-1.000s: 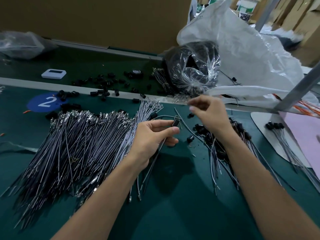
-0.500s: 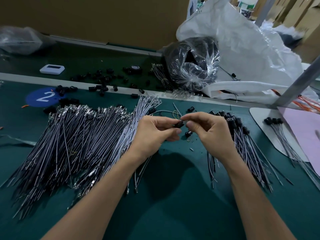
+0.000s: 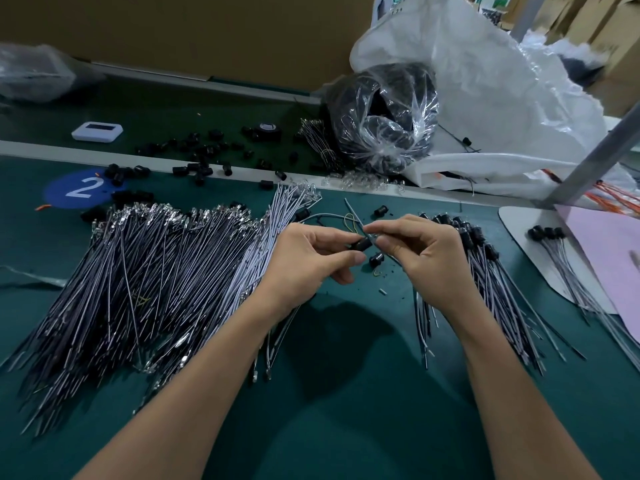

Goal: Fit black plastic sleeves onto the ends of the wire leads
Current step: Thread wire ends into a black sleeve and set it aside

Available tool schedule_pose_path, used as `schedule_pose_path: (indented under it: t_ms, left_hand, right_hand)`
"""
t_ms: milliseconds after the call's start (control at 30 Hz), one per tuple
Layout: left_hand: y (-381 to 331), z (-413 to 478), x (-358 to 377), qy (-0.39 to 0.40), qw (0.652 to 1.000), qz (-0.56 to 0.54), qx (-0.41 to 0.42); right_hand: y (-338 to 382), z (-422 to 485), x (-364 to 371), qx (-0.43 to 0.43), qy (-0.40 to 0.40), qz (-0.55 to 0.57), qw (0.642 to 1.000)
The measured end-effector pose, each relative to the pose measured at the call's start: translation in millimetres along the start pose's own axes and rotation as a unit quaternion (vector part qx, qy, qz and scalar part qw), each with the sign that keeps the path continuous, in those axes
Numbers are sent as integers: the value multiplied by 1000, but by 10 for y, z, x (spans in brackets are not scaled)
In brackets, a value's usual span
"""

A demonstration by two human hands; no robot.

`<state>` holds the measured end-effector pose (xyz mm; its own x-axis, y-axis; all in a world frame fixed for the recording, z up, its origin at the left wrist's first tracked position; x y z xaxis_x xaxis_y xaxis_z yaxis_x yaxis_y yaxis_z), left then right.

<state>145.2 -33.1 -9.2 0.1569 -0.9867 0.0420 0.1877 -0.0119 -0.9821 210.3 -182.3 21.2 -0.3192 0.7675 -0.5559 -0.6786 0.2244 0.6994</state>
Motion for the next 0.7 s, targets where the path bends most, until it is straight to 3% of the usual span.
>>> schedule_pose_path:
  t_ms: [200,367,700]
  left_hand:
    - [25,-4,-1,16,999,-24,-22]
    - [55,-8,0,17,999,-26,-34]
    - [41,-10,64,56,993,-93,-34]
  right_hand:
    - [4,-25,-17,-10,4,7,1000]
    - [37,-40,32,-52,6,-53,997]
    - [-115,-43,8,90,21,204,975]
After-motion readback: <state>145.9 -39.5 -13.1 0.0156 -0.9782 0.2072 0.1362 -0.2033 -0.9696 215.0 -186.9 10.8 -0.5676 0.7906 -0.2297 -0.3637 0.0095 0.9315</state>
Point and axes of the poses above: each hand's wrist, its own z-axis towards the middle knuckle, its own x-axis out of the palm, y = z × x, the point moved 4 cm from there along z, towards the middle knuckle, and after that the axes turned 4 degrees about y, right-handed, at the moved point
